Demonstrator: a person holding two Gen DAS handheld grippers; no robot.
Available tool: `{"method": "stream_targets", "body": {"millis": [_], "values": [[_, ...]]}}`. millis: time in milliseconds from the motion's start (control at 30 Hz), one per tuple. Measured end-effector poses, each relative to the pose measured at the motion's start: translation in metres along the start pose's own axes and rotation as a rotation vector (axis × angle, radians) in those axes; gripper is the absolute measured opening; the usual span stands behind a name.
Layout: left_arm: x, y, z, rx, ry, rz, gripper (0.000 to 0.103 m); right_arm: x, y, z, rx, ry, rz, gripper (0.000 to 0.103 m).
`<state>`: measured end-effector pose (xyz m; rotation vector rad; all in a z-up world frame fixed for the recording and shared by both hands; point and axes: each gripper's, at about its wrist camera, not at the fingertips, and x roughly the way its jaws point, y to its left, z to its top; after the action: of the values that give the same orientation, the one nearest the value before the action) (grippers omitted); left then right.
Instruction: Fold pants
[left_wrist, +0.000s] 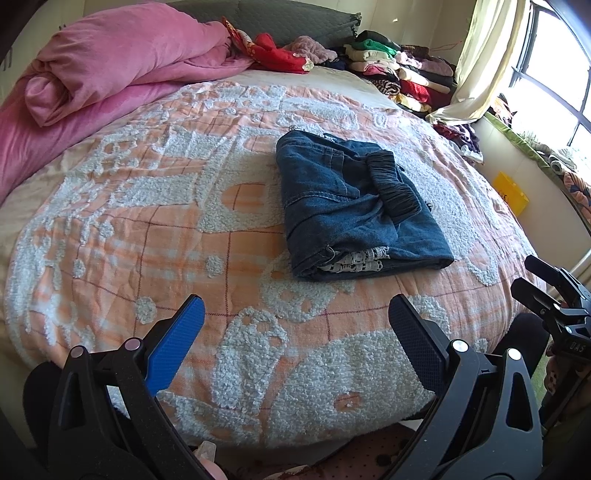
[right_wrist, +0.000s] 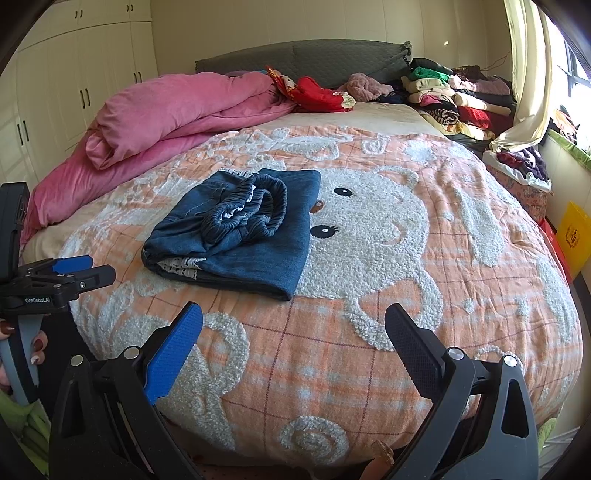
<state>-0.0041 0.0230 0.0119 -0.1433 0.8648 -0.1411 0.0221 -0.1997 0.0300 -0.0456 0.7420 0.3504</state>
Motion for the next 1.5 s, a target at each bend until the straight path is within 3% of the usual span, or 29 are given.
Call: {"method": "stream_targets", "body": {"millis": [1500], "values": [[-0.0012,-0.0040,-0.0022,0.020,0.008,0.012,0.093,-0.0002,-0.0019,0.0006,0.026,0.005,-0.050,0.098]]}}
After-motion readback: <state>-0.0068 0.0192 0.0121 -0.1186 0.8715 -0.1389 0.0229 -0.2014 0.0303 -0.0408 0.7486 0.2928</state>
